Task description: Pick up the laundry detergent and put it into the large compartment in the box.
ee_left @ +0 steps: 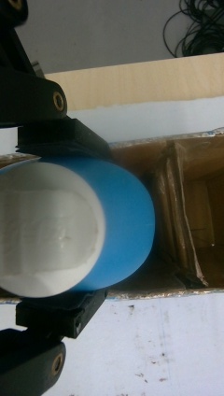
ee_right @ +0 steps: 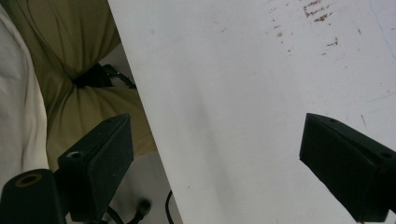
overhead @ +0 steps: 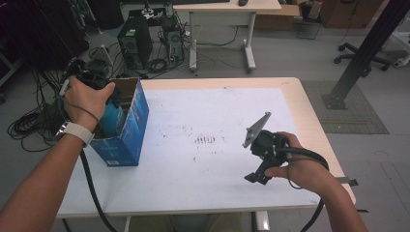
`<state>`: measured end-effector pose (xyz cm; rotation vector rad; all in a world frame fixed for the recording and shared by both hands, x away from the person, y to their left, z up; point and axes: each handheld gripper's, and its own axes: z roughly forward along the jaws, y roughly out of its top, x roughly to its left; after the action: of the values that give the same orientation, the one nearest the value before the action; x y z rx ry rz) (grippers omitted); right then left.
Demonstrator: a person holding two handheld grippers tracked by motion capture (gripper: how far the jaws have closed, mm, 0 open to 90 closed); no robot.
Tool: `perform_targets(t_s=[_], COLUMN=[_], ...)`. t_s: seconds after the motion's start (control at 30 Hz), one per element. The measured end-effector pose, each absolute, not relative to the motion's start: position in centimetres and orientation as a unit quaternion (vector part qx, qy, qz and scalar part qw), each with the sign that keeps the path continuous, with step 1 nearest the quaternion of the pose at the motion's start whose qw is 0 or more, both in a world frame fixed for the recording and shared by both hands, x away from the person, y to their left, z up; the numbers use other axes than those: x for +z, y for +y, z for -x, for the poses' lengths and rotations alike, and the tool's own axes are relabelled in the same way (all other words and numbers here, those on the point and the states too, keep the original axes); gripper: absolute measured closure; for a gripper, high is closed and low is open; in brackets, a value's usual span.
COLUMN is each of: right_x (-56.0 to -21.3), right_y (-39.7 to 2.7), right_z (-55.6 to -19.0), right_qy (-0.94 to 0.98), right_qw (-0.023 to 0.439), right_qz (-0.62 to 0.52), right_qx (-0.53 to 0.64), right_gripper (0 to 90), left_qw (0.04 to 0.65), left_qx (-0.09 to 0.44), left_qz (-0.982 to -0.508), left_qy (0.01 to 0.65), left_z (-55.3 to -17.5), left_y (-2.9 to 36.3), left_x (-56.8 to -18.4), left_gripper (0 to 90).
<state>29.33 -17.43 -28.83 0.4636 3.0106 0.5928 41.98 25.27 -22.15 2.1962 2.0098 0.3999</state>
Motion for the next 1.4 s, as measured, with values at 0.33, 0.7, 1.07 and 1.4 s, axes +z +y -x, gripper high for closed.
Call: perform_targets(t_s=[0.33, 0.7, 1.07, 1.4], right_x=[-29.1, -29.1, -29.2, -29.3], right_y=[-17.6, -17.7, -17.7, -17.7], right_z=[-29.3, -29.3, -29.4, -29.5], right_qy=[0.969, 0.969, 0.969, 0.969], right_qw=[0.017, 0.016, 0.015, 0.014], right_qz=[-0.153, -0.154, -0.155, -0.155], right_qx=[0.191, 0.191, 0.191, 0.190], right_gripper=[10.2, 10.1, 10.2, 10.1], left_qw=[0.067, 0.060, 0.057, 0.058], left_qx=[0.134, 0.131, 0.129, 0.122], left_qz=[-0.732, -0.734, -0.733, -0.734], left_qy=[0.664, 0.664, 0.666, 0.666], left_z=[-42.1, -42.2, -42.3, -42.3], left_y=[25.2, 25.3, 25.6, 25.7], left_x=[-23.7, -25.3, -26.4, -27.4], left_gripper=[37.4, 37.4, 37.3, 37.3])
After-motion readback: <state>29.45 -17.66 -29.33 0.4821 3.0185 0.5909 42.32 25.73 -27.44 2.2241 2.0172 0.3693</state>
